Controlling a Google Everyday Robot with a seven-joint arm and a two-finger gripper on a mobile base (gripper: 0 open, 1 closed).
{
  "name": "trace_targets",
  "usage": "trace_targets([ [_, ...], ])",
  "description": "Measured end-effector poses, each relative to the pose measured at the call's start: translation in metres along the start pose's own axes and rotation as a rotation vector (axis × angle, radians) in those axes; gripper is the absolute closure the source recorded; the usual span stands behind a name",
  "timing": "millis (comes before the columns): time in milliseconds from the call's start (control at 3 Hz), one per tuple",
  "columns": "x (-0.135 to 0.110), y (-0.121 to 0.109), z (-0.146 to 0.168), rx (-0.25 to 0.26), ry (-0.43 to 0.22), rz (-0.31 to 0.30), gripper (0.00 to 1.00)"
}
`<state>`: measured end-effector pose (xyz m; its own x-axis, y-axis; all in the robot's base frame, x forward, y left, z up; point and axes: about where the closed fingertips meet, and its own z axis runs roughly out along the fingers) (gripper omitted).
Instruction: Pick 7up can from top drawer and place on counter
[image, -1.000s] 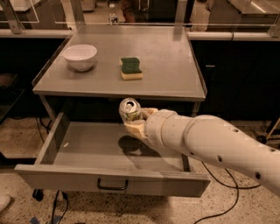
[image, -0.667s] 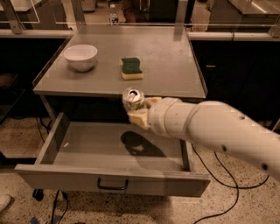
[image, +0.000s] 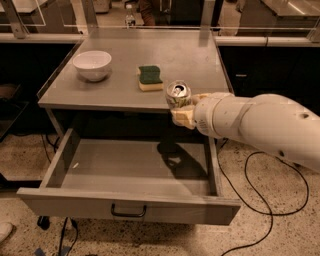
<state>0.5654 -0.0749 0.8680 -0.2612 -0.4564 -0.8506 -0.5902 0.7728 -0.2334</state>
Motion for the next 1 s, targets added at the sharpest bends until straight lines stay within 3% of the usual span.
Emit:
trace_targets([
  [333,-0.014,0.005,0.008,-0.019,-0.017,-0.005,1.0],
  [667,-0.073,-0.051,0.023,0.004,-0.051,-0.019,1.0],
  [1000,-0.08,-0.053,0.021,0.009,-0.061,-0.023,1.0],
])
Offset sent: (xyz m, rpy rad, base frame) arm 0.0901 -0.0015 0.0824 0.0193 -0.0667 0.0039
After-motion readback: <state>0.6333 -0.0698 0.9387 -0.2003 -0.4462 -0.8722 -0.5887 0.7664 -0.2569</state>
